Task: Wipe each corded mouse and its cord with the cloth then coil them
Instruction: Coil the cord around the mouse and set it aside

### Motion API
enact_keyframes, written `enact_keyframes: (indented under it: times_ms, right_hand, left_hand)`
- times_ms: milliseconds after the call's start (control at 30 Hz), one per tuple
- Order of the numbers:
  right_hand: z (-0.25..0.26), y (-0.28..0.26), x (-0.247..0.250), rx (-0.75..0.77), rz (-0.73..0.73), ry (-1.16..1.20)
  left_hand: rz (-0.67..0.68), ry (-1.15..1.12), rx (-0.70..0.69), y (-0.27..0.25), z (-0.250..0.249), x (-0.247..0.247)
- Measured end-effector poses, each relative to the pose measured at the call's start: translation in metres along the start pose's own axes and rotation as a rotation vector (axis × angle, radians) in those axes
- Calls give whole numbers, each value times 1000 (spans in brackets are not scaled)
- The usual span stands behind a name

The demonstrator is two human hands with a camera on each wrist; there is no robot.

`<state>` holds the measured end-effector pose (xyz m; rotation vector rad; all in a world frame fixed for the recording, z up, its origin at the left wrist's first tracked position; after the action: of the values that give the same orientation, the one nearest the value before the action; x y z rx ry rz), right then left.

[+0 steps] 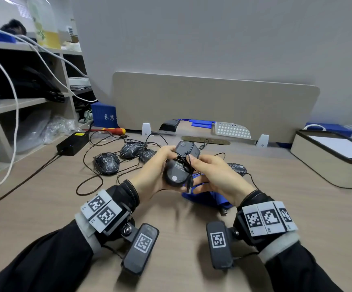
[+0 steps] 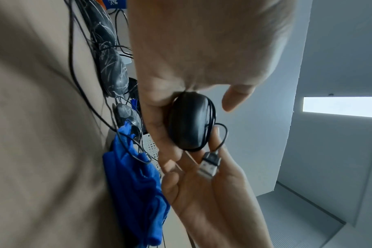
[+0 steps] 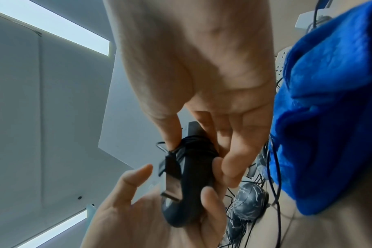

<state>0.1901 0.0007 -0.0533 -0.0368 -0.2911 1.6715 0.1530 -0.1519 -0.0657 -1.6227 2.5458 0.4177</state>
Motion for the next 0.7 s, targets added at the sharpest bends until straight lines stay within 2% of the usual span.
enact_keyframes:
  times_ms: [67,167,233,333,400,467,533,633,700]
  right_hand:
    - [3,-4,7,22,-21,-45]
    - [7,-13,20,69,-109,-122]
    - [10,-19,32,59,-174,-133]
    - [10,-31,52,19,-209,-50]
    - [9,-43,64,-3,-178,96]
    - [8,-53,74,-18,-126,244]
    - [8,-63,86,2,-113,244]
    - [9,-66,104,4,-234,173]
    - [9,-66,119,-16,-319,159]
  left_hand:
    - [60,19,33,1,-4,-6]
    - [66,152,-66,7,-6,-22]
    - [105,160,-80,9,-8,-35]
    - [105,127,-84,11,-14,-60]
    - [102,95,-81,17,-15,-78]
    - [67,15,-71,25,-15,-96]
    - [44,-75,-63,32,-12,-116]
    - [76,-87,-2,37,-4,-149]
    - [111,31,84,42,1,-167]
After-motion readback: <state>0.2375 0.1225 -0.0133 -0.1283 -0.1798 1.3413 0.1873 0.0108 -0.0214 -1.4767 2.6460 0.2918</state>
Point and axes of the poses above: each hand's wrist, its own y-axis towards the middle knuckle, its own x-axis out of the back of the hand, z = x × y, the point moved 1 cm from there along y, towards the middle knuckle, and after that the axes turned 12 degrees about -x, right-handed, at the moved point
